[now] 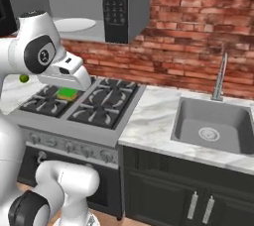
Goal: Place the sponge inside the microwave to prepare for sanitizing.
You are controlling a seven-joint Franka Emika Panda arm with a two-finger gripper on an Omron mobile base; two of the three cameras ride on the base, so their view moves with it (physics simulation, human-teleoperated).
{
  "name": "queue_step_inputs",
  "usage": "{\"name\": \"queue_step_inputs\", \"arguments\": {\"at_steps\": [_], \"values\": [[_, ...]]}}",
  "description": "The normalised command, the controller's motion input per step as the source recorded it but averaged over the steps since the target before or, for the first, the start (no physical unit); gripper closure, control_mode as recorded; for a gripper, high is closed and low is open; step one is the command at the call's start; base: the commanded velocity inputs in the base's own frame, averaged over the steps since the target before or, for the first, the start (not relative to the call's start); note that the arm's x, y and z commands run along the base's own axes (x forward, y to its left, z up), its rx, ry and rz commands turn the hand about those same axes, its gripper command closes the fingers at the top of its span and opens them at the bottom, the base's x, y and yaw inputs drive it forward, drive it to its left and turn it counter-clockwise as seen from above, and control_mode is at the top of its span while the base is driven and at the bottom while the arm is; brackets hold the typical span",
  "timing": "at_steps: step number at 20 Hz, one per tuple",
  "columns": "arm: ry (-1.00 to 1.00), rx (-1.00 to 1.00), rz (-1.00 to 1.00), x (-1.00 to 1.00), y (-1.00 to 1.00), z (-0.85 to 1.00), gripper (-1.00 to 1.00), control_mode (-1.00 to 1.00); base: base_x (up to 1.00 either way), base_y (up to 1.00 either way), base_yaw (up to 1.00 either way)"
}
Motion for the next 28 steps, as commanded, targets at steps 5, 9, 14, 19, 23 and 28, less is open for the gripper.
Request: {"name": "queue_step_inputs", "arguments": {"at_steps": [5, 9, 14, 19, 23, 28], "values": [[0.0, 0.0, 0.0, 0.0, 0.0, 0.0, 1.0, 1.0, 0.19, 0.3, 0.05], [0.0, 0.0, 0.0, 0.0, 0.0, 0.0, 1.0, 1.0, 0.01, 0.09, 0.08], [0.0, 0.0, 0.0, 0.0, 0.0, 0.0, 1.0, 1.0, 0.33, 0.1, 0.02], [0.0, 0.0, 0.0, 0.0, 0.0, 0.0, 1.0, 1.0, 0.51, 0.1, 0.0], [0.0, 0.0, 0.0, 0.0, 0.0, 0.0, 1.0, 1.0, 0.5, 0.3, 0.0], [0.0, 0.0, 0.0, 0.0, 0.0, 0.0, 1.0, 1.0, 0.43, 0.47, 0.0]]}}
